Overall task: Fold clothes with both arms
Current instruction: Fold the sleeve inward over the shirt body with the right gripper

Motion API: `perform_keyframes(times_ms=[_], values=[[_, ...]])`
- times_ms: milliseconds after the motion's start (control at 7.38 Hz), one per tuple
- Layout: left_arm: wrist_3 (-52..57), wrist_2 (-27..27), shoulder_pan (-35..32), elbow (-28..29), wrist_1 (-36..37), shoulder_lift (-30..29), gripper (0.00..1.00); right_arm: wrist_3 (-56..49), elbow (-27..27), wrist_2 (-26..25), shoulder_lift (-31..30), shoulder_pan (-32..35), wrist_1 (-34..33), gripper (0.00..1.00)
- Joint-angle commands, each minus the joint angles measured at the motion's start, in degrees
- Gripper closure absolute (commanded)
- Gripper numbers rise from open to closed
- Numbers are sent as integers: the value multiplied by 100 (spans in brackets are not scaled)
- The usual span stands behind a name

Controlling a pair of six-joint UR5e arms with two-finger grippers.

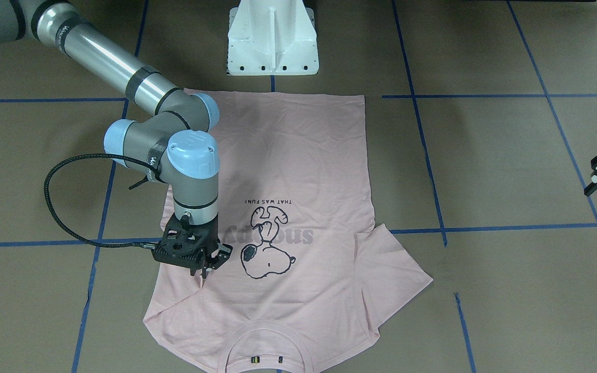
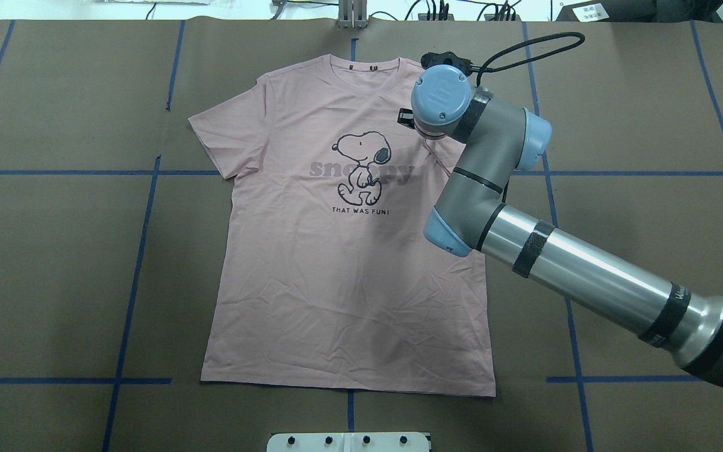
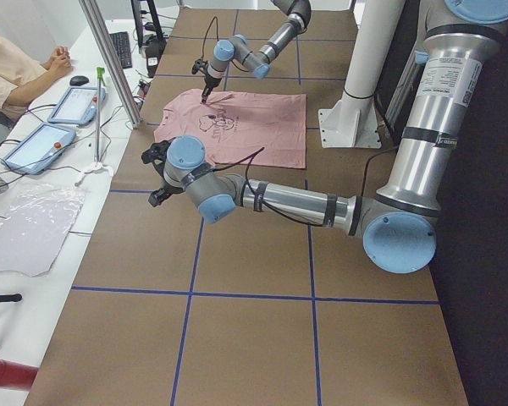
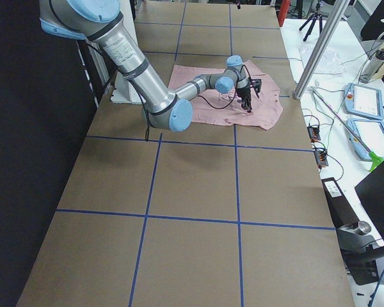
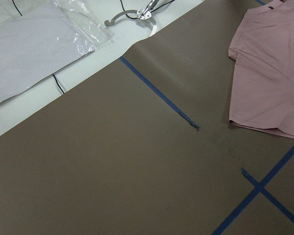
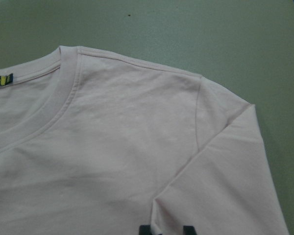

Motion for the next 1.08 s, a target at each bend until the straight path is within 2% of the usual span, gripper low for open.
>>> perform_keyframes(times_ms=[0,135,271,406,542,677,813,948], values=[[-30,-7,8,-4,-61,-19,0,-339,15,421,83,194,-34,0],[-135,-7,60,13,-61,-72,0,-600,93,1147,49,518,-113,0],[-589,45,261,13,-44,-237,0,-1247,372,1493,-47,791,-436,0],[-985,542,533,-13,-44,-378,0,-1793,862,1845,-292,1081,-804,0],[-1276,695,814,-4,-44,-467,0,-2251,1450,2249,-790,1423,-851,0],[-1783,923,1112,13,-44,-546,8,-2743,1917,2444,-1378,1661,-808,0],[-2398,1299,1429,31,-44,-616,21,-3391,2253,2603,-1958,1881,-747,0],[-3004,1703,1710,101,-35,-756,27,-3972,2552,2857,-2538,2118,-677,0]])
